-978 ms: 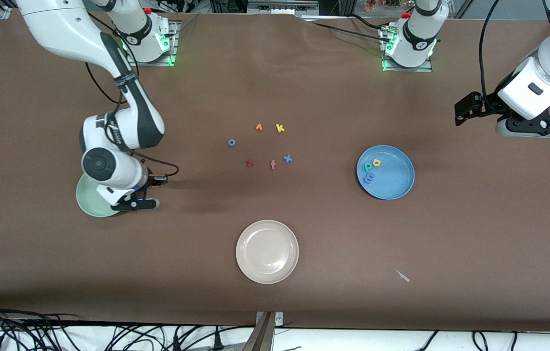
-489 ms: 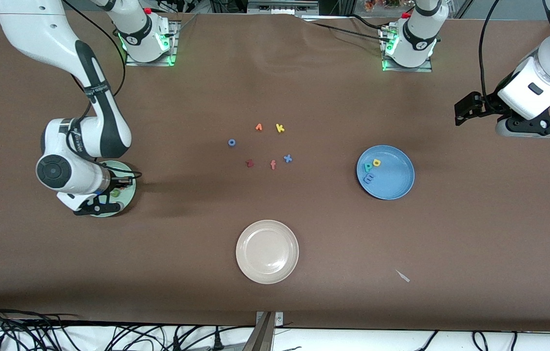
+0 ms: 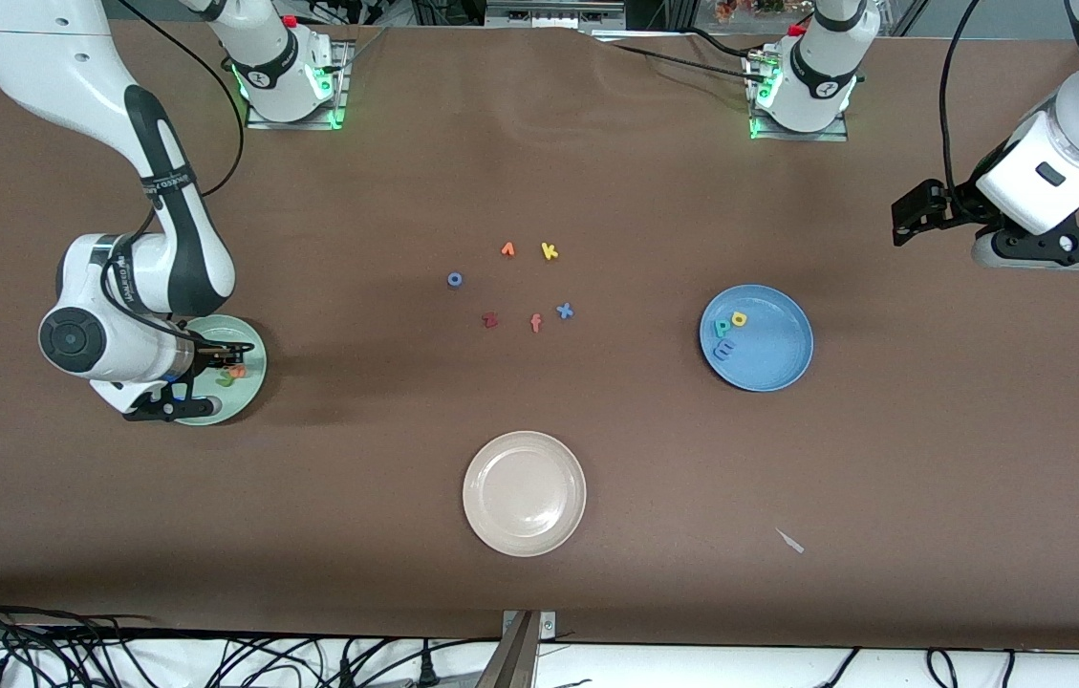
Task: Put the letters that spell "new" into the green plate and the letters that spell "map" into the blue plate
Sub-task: 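Release orange O into the green plate with the right gripper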
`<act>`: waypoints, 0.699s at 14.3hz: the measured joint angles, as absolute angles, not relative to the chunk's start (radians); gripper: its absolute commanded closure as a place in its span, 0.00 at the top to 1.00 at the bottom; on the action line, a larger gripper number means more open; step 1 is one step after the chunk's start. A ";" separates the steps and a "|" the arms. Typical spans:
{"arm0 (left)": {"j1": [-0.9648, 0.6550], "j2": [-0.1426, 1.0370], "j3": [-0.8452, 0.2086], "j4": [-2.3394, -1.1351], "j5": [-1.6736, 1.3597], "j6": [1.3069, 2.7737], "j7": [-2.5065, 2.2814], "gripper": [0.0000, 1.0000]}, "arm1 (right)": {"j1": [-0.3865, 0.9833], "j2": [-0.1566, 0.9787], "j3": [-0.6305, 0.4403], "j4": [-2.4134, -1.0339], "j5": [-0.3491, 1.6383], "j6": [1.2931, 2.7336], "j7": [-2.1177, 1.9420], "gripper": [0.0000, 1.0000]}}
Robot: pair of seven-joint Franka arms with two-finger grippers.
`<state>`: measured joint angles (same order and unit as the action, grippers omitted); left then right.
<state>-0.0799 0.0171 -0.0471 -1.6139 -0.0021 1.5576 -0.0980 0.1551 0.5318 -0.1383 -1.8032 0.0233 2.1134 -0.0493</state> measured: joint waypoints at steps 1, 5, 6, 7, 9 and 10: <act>-0.079 0.017 -0.047 -1.614 -0.002 1.557 -0.098 1.00 | 0.156 0.531 -0.138 -1.795 0.035 2.095 -0.049 1.00; -0.081 0.017 -0.049 -1.614 -0.002 1.551 -0.098 1.00 | 0.157 0.528 -0.134 -1.748 0.043 2.025 -0.049 1.00; -0.081 0.017 -0.053 -1.614 -0.002 1.548 -0.098 1.00 | 0.158 0.528 -0.132 -1.744 0.043 2.022 -0.049 1.00; -0.081 0.017 -0.058 -1.614 -0.002 1.547 -0.098 1.00 | 0.160 0.528 -0.128 -1.738 0.044 2.018 -0.049 1.00; -0.081 0.017 -0.061 -1.614 -0.002 1.547 -0.098 1.00 | 0.162 0.528 -0.114 -1.718 0.044 1.987 -0.049 1.00; -0.081 0.017 -0.061 -1.614 -0.002 1.547 -0.098 1.00 | 0.164 0.527 -0.106 -1.702 0.045 1.962 -0.047 1.00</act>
<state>-0.0809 0.0168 -0.0614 -1.6138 -0.0021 1.5465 -0.0981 0.1641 0.5271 -0.1063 -1.7021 0.0447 1.9619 -0.0473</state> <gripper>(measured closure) 0.000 0.000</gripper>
